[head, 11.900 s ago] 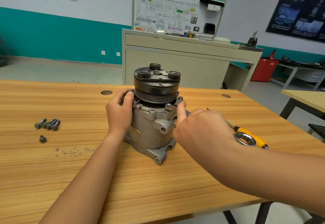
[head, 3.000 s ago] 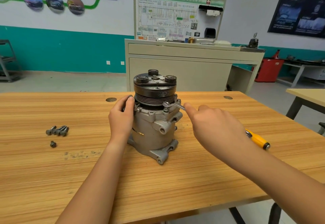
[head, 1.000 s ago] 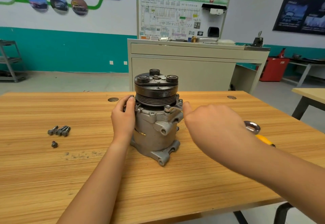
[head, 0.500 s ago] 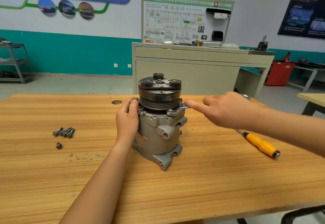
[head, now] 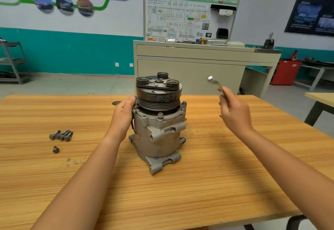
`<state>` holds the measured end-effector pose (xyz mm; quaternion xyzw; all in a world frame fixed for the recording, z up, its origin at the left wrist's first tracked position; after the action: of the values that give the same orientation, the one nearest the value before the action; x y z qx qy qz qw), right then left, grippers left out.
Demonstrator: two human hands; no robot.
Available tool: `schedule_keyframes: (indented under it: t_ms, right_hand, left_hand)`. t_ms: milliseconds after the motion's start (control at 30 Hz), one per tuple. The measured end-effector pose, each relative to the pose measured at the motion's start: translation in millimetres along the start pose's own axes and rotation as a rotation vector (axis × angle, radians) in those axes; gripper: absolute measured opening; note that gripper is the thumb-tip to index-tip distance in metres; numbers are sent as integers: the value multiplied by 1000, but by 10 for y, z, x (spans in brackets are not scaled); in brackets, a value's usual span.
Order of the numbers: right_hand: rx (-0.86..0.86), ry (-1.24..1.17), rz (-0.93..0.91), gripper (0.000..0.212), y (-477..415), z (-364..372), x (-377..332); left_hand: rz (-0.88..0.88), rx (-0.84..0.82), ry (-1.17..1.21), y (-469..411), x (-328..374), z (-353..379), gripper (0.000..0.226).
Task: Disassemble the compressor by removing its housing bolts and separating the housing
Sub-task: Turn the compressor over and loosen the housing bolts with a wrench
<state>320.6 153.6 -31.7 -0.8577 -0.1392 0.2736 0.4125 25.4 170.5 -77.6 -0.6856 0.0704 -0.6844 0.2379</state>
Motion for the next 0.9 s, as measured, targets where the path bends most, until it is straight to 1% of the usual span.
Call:
schedule_keyframes:
  t_ms: [67,100,133,200,267,367,433,500,567,633,767,900]
  right_hand:
    - [-6,-197,200,19,64,-7,63]
    - [-7,-275,251,16,99,-5,14]
    - [-22,-344,275,17,137,-2,-78]
    - [-100,-408,256,20,236,0,-343]
    - [-181,-316,146,25,380,-29,-622]
    - [-225,9,-52,41,526,-192,-949]
    - [-244,219,-114,50,538,-309,-1048]
    - [-278,347,-126,51,519,-363,-1062]
    - [-326,406,-107,45,497,-382,-1063]
    - [-352,460,-90,42,474,-397,-1072]
    - [-373,524,-47,41,436,-409,-1021]
    - [-405,551,-60,38,421,-398,-1046]
  left_hand:
    - [-32,-17,22,-8,-24,3,34]
    - [-42,-18,30,-5,-23,3,34]
    - [-47,-15,36,6,-12,6,34]
    - [-53,9,45,38,23,9,33]
    - [-57,62,43,97,70,7,32]
    - [-27,181,-20,267,128,-23,24]
    - [-3,267,-71,436,147,-47,15]
    - [32,339,-143,597,192,-42,18]
    - [83,398,-219,698,264,-13,23]
    - [101,433,-244,734,301,12,22]
    - [100,440,-232,738,305,48,22]
    - [105,445,-209,745,294,67,20]
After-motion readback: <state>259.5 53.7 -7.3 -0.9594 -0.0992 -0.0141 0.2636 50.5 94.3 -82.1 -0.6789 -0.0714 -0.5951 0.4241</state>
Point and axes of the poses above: each hand's wrist, its own y-axis away from the middle knuckle, its own z-axis out of the palm, x = y × z, the point moved 5 cm from there along -y, towards the middle knuckle, and after that the axes turned 1 degree about z, right-handed, at the moved point
